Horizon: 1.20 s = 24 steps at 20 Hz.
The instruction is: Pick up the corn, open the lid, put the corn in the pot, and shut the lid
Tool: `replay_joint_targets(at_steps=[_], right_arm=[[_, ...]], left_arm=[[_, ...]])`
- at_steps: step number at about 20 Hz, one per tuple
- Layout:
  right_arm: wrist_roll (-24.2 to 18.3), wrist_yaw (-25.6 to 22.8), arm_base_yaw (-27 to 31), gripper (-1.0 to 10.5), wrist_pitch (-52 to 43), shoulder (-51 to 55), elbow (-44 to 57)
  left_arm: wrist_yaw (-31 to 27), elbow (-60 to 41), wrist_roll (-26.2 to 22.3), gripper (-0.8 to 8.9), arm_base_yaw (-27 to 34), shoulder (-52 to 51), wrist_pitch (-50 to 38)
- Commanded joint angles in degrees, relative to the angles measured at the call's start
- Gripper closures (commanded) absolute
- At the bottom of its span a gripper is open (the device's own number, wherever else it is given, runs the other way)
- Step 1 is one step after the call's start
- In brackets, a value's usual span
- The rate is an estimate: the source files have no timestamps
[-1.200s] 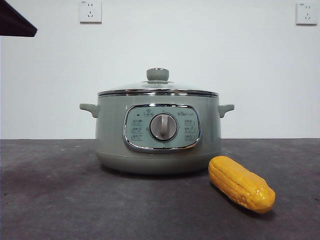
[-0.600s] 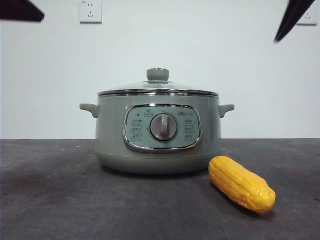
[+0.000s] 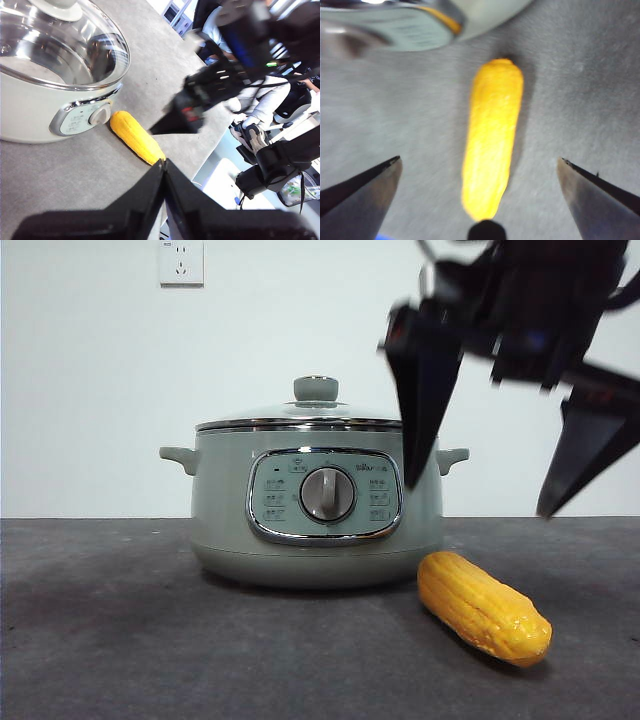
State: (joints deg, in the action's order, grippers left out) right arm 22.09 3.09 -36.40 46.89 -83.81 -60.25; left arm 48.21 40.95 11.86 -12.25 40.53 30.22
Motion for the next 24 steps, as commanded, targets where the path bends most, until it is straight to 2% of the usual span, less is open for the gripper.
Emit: replay_joint_targets(at_steps=[1, 10, 11, 17, 22, 24], right_arm=[[0.24, -1.31, -0.09, 3.8, -0.68, -3.96, 0.04], [-2.4, -2.05, -0.09, 3.9, -6.34, -12.44, 0.04], [-2.51, -2.05, -0.09, 4.4, -6.45, -12.7, 0.04], [-4.55, 0.13, -0.07, 9.4, -3.89, -13.57, 0.07], [-4.79, -0.15, 0.11, 9.6, -2.89, -13.09, 0.0], [-5.35, -0.28, 0.48, 9.6, -0.94, -10.99, -0.17]], left_arm=[[0.17, 0.09, -1.14, 8.18, -0.2, -0.02, -0.02], [-1.73, 0.09, -3.1, 8.18, -0.17, -0.02, 0.15], [-1.75, 0.09, -3.1, 8.18, -0.17, -0.02, 0.17], [-1.77, 0.09, -3.08, 8.18, -0.17, 0.48, 0.15], [-1.77, 2.58, -3.34, 8.18, -0.2, 6.01, 0.46], [-2.19, 5.99, -4.87, 8.17, -0.24, 10.43, 0.63]])
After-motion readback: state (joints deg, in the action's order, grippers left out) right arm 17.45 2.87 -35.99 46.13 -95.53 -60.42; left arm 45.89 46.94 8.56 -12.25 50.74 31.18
